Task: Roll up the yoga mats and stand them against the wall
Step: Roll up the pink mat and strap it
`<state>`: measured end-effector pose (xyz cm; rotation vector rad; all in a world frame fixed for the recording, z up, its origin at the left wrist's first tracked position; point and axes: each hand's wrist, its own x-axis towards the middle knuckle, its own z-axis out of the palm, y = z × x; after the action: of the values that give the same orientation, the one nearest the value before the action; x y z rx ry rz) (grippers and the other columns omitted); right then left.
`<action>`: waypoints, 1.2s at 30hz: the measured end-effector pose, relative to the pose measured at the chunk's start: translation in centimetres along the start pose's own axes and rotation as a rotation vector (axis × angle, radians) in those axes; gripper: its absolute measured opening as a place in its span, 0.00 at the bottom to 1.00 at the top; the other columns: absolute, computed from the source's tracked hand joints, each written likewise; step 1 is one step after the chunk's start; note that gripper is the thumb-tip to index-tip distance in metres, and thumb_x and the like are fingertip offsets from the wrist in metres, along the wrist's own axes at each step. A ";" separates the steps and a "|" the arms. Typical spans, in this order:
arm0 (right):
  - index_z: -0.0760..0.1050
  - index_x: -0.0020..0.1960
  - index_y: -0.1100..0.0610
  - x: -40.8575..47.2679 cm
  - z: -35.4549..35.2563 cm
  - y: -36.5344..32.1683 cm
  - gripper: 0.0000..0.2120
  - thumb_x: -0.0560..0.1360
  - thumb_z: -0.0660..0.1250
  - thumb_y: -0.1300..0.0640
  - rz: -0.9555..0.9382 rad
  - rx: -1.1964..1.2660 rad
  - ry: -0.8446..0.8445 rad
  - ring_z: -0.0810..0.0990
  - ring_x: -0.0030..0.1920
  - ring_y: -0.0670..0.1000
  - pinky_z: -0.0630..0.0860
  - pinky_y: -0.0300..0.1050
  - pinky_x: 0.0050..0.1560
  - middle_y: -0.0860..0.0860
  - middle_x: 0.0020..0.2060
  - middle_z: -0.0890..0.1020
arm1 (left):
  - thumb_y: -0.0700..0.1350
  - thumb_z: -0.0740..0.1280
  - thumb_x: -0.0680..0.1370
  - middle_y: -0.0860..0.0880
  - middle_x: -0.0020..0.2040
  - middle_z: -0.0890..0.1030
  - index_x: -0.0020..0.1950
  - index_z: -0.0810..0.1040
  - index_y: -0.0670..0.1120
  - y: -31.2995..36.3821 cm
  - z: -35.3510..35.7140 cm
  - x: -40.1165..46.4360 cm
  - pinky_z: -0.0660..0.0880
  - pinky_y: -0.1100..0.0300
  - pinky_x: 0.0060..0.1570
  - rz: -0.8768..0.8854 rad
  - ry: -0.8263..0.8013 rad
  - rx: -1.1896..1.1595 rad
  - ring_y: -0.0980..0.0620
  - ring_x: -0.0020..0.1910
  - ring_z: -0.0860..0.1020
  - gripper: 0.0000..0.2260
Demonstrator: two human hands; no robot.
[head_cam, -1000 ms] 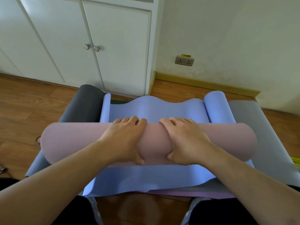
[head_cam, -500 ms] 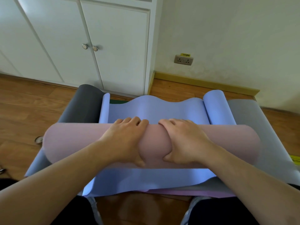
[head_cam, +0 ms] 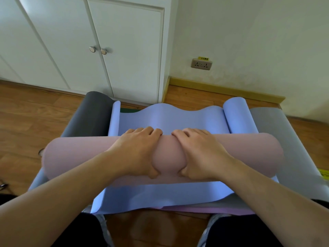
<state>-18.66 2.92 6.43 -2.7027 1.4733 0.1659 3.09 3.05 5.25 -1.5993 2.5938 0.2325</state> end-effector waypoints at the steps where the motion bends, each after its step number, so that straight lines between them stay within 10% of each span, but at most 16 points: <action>1: 0.66 0.71 0.47 0.0 -0.2 0.1 0.41 0.63 0.75 0.35 0.016 0.028 -0.009 0.78 0.57 0.53 0.76 0.53 0.59 0.48 0.59 0.78 | 0.74 0.74 0.61 0.54 0.64 0.74 0.73 0.64 0.55 0.1 0.3 -0.1 0.75 0.50 0.63 0.018 0.030 0.049 0.50 0.59 0.76 0.47; 10: 0.55 0.81 0.51 -0.6 0.7 -0.1 0.58 0.61 0.78 0.33 0.003 -0.029 -0.053 0.72 0.66 0.56 0.72 0.53 0.69 0.51 0.68 0.70 | 0.71 0.74 0.62 0.55 0.57 0.76 0.67 0.68 0.55 -0.3 -0.1 0.2 0.76 0.51 0.57 0.012 0.027 0.031 0.51 0.53 0.77 0.40; 18: 0.66 0.69 0.44 0.3 -0.1 0.5 0.42 0.60 0.77 0.34 0.041 0.060 -0.096 0.78 0.57 0.53 0.79 0.54 0.56 0.45 0.58 0.77 | 0.73 0.75 0.63 0.54 0.66 0.74 0.74 0.63 0.55 0.7 0.8 -0.1 0.73 0.51 0.66 0.036 0.036 0.039 0.50 0.62 0.75 0.46; 26: 0.52 0.82 0.49 -0.6 0.4 -0.2 0.62 0.60 0.80 0.29 0.011 0.008 -0.097 0.72 0.69 0.56 0.72 0.54 0.70 0.51 0.69 0.71 | 0.71 0.74 0.64 0.55 0.62 0.76 0.71 0.67 0.55 0.2 0.7 0.5 0.74 0.50 0.62 0.046 0.094 0.041 0.51 0.58 0.76 0.41; 36: 0.63 0.72 0.44 0.1 0.3 0.4 0.47 0.59 0.78 0.33 0.034 0.097 -0.109 0.78 0.59 0.53 0.77 0.53 0.58 0.46 0.60 0.78 | 0.72 0.76 0.63 0.51 0.65 0.73 0.75 0.63 0.52 1.0 1.5 0.1 0.73 0.50 0.64 0.047 0.078 0.122 0.48 0.61 0.75 0.48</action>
<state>-18.95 2.61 6.15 -2.5509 1.4573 0.2327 2.15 3.62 3.86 -1.5373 2.6482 0.0153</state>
